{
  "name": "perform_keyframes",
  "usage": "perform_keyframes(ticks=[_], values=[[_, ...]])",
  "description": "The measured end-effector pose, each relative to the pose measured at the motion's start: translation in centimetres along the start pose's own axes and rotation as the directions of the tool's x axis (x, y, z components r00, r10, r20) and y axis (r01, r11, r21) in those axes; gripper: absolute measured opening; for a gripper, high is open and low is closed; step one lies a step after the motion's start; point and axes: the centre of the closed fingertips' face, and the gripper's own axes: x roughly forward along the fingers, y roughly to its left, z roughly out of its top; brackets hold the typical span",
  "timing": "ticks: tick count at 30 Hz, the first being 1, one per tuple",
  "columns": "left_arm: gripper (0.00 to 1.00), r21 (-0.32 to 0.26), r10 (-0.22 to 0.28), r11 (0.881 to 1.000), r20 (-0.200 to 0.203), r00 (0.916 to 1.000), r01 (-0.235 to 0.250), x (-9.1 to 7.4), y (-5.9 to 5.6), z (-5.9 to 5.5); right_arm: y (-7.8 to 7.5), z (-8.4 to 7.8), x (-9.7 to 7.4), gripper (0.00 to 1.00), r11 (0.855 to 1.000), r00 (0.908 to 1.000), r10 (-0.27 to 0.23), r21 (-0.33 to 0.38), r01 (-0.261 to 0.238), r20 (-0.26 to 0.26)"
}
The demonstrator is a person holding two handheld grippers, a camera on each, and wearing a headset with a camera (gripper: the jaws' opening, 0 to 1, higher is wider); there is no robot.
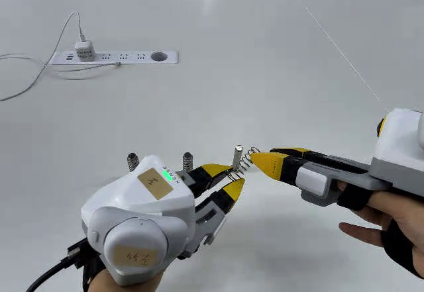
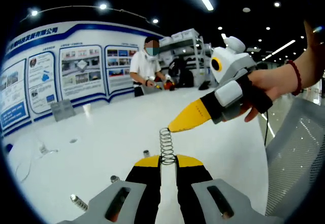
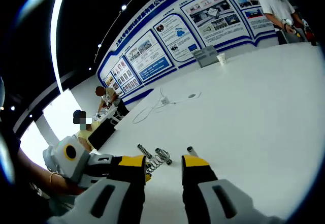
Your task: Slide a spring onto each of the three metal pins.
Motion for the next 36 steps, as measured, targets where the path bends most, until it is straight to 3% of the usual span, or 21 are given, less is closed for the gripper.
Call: perform_keyframes(ticks=[5,19,26,36], values=[[0.10,0.001,0.003,1.000,0.019,0.9998,-0.003,-0.4,0.0,0.4,1.1,0.2,0.2,0.24,0.996,0.9986,0.050,0.070,-0.051,0.014],[0.10,-0.012,-0.002,1.000,0.085,0.9964,0.003,-1.0,-0.2,2.2,2.4,0.8,0.6,0.15,0.977,0.9921,0.116,0.175,-0.123,0.046],[0.10,-0.011,-0.006,1.000,0.086,0.9962,0.007,-1.2,-0.1,2.2,3.0,1.0,0.5,0.12,0.959,0.9857,0.157,0.229,-0.167,0.060],[0.11,-0.026,-0.004,1.000,0.069,0.9976,0.006,-1.2,-0.1,2.1,3.3,1.1,0.6,0.11,0.961,0.9835,0.169,0.209,-0.179,0.065]])
